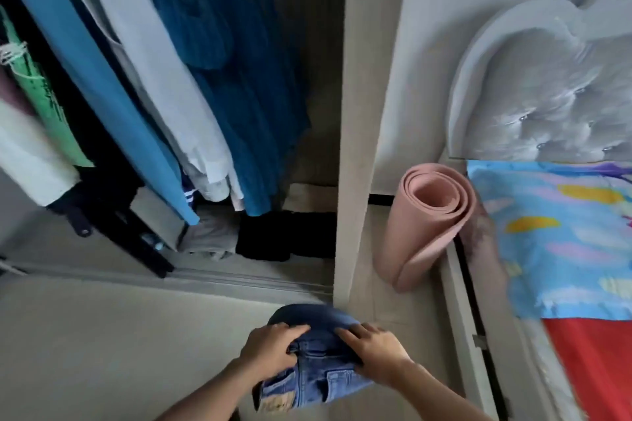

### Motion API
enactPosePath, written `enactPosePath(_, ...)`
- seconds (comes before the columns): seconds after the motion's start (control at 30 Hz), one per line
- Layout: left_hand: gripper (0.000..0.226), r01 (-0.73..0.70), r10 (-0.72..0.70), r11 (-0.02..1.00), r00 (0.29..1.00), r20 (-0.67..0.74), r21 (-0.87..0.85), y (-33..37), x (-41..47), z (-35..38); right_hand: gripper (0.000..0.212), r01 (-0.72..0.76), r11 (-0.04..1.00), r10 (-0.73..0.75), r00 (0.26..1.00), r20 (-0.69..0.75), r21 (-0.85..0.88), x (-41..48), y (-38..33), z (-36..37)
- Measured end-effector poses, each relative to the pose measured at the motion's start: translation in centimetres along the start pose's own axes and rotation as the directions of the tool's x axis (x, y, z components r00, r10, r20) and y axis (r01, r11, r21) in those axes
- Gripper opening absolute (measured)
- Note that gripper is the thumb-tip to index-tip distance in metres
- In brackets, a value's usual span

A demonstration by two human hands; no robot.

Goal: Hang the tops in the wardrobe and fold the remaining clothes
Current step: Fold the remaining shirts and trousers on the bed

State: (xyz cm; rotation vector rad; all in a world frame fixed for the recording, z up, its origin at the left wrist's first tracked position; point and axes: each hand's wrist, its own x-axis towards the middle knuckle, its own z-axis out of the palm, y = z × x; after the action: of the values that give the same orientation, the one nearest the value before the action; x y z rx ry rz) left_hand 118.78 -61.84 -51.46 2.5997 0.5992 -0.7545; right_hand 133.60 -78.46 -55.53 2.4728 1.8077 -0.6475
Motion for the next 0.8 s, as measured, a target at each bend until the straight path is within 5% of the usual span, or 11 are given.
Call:
enactPosePath(0.27, 0.06, 0.004, -0.004, 1.0, 1.0, -0.03, -0.01, -21.7, 0.1, -1.2, 0.098, 0.001, 1.0, -0.002, 0.999, 0.036, 0.008, 15.9, -14.8, 2.0)
enactPosePath(0.53, 0.061, 0.04, -0.038, 0.999, 0.998, -0.048, 0.032, -34.9, 6.9, -2.0, 0.095, 0.058, 0.996, -0.057, 0.998, 0.022, -0.069, 29.9, -19.2, 4.8)
enactPosePath(0.67, 0.059, 0.086, -0.042, 0.983, 0.965, -0.257, 0.162, -41.5, 13.1, -3.1, 0.076, 0.109, 0.977, -0.154, 0.955, -0.253, -0.182, 39.7, -18.6, 6.4)
enactPosePath(0.8, 0.085, 0.134, 0.108, 0.94, 0.757, -0.644, 0.315, -50.0, 20.6, -1.7, 0.054, 0.048, 0.947, -0.197, 0.867, -0.457, -0.317, 51.3, -18.5, 9.9)
